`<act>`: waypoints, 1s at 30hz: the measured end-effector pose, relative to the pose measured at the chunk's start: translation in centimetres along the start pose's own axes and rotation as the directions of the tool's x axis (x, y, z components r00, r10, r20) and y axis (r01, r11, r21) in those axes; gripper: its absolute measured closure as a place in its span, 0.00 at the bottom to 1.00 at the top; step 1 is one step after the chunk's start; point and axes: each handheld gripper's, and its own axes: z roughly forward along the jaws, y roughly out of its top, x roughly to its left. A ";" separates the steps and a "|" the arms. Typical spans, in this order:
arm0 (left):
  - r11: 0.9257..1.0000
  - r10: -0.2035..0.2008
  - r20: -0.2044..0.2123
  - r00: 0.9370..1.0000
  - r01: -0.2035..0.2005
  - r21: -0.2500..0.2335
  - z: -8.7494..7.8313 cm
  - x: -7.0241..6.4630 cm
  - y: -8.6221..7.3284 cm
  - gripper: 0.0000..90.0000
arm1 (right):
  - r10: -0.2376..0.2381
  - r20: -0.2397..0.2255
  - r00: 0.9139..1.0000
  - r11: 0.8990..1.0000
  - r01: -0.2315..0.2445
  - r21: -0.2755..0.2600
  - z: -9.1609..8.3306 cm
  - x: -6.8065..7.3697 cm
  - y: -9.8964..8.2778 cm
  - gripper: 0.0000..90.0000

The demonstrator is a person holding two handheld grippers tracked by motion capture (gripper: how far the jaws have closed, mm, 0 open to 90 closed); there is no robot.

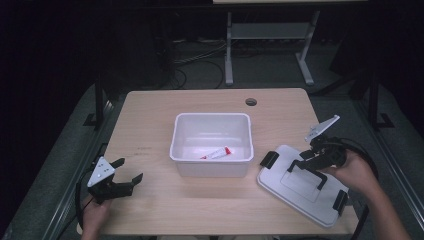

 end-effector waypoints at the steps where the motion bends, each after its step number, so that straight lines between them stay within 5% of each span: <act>1: 1.000 -0.003 -0.001 1.000 0.003 -0.002 0.0 0.0 0.0 0.15 | 0.006 0.000 1.000 1.000 -0.006 0.000 0.1 -0.1 -0.2 0.62; 15: 1.000 0.004 0.000 1.000 -0.004 0.005 0.0 0.0 0.0 0.15 | 0.075 -0.009 0.997 0.997 -0.075 0.006 1.4 -1.4 -3.0 0.68; 30: 1.000 0.006 0.001 1.000 -0.006 0.012 0.1 -0.1 -0.1 0.15 | 0.076 -0.044 0.996 0.997 -0.076 -0.001 2.1 -1.3 -4.1 0.86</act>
